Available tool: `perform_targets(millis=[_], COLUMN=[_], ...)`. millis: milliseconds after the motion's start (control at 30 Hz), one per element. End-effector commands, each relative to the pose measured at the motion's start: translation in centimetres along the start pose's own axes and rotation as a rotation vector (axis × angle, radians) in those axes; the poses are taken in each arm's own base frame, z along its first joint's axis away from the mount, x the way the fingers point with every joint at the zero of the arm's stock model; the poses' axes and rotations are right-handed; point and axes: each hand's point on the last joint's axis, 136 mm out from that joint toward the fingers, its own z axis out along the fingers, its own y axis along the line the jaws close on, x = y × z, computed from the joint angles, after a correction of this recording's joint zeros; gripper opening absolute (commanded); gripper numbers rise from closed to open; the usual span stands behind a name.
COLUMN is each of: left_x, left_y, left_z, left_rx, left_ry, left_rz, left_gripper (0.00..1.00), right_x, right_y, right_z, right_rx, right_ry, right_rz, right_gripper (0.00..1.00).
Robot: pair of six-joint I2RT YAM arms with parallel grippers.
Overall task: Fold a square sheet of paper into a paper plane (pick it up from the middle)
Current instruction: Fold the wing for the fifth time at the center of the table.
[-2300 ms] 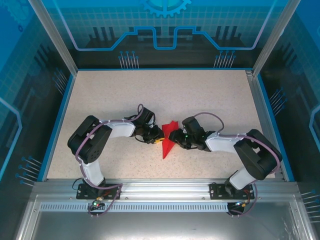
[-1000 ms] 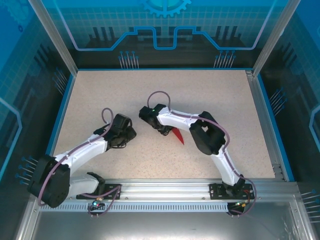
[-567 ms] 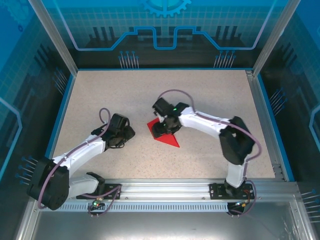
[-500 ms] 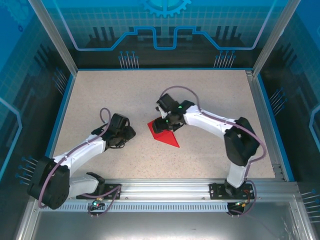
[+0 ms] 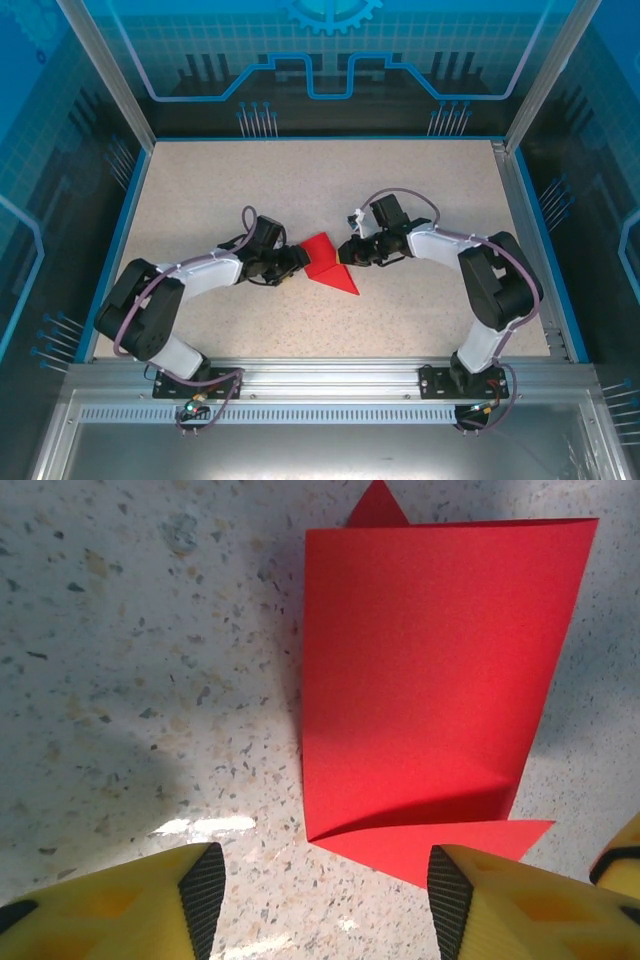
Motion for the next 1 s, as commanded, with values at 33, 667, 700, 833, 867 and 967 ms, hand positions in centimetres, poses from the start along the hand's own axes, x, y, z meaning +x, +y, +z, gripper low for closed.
perform_targets(millis=[33, 667, 700, 833, 867, 967], left_x=[-0.1, -1.4, -1.4, -1.4, -1.4, -1.6], left_y=[-1.3, -3.1, -3.4, -4.1, -4.2, -4.6], left_z=[0.6, 3.0, 3.1, 4.0, 4.2, 4.5], left_rx=[0.03, 0.054, 0.069, 0.096, 0.104, 0.125], left_ry=[0.023, 0.055, 0.058, 0.084, 0.087, 0.09], left_rz=[-0.033, -0.05, -0.051, -0.056, -0.063, -0.07], left_gripper=[0.6, 0.65, 0.65, 0.63, 0.62, 0.57], right_x=[0.8, 2.5, 2.6, 3.0, 3.0, 3.1], right_y=[-0.8, -8.0, -8.1, -9.1, -9.2, -9.5], right_z=[1.4, 2.2, 2.2, 2.4, 2.5, 2.5], right_rx=[-0.053, -0.118, -0.108, -0.062, -0.06, -0.049], right_ry=[0.059, 0.052, 0.051, 0.062, 0.063, 0.061], right_rz=[0.0, 0.31, 0.315, 0.334, 0.34, 0.345], right_gripper=[0.14, 0.16, 0.16, 0.17, 0.17, 0.17])
